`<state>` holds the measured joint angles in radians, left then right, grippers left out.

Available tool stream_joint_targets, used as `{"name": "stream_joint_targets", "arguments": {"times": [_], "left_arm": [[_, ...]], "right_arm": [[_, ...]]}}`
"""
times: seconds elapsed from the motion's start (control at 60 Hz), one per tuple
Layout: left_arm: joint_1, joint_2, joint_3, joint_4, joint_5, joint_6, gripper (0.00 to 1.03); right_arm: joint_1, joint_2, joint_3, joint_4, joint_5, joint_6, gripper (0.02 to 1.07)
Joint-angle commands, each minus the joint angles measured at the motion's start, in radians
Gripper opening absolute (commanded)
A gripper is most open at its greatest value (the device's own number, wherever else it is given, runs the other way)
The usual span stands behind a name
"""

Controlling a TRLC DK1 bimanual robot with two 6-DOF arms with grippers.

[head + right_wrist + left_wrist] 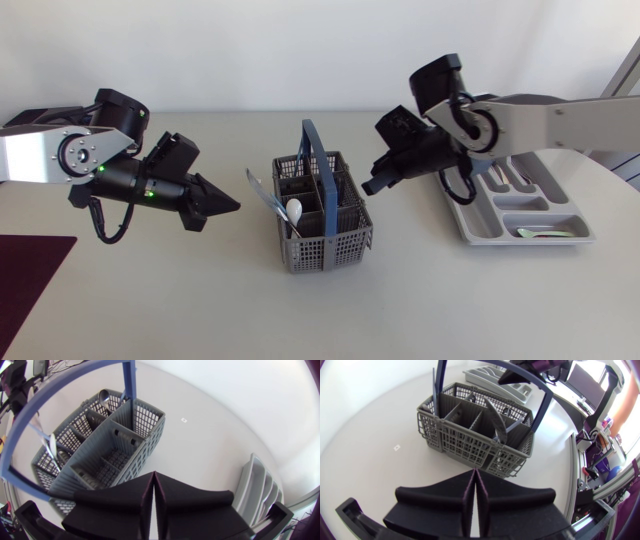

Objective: Sort the cutlery from the basket into the organizer compartments.

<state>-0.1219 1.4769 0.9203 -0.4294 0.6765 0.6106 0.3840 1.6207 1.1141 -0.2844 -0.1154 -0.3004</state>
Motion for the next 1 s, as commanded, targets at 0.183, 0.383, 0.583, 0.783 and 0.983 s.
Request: {"name": "stream_joint_targets", "arguments": {"times": [0.183,0.383,0.583,0.783,0.983], "left_arm": [[0.045,0.146,0.094,0.136,0.008,-0.091,0.03],[0.056,0.307,0.203,0.342,0.008,-0.275,0.03],[0.071,0.480,0.381,0.431,0.028,-0.400,0.03],[0.074,0.654,0.614,0.354,0.147,-0.469,0.03],[0.031,0.775,0.767,0.218,0.227,-0.425,0.03]], "right_arm": [[0.019,-0.311,-0.244,-0.107,-0.073,-0.040,0.07],[0.078,-0.423,-0.353,-0.153,-0.121,-0.036,0.07],[0.174,-0.444,-0.416,-0.148,-0.130,-0.023,0.07],[0.208,-0.375,-0.441,-0.067,-0.144,-0.003,0.07],[0.207,-0.285,-0.421,0.002,-0.145,0.003,0.07]]}}
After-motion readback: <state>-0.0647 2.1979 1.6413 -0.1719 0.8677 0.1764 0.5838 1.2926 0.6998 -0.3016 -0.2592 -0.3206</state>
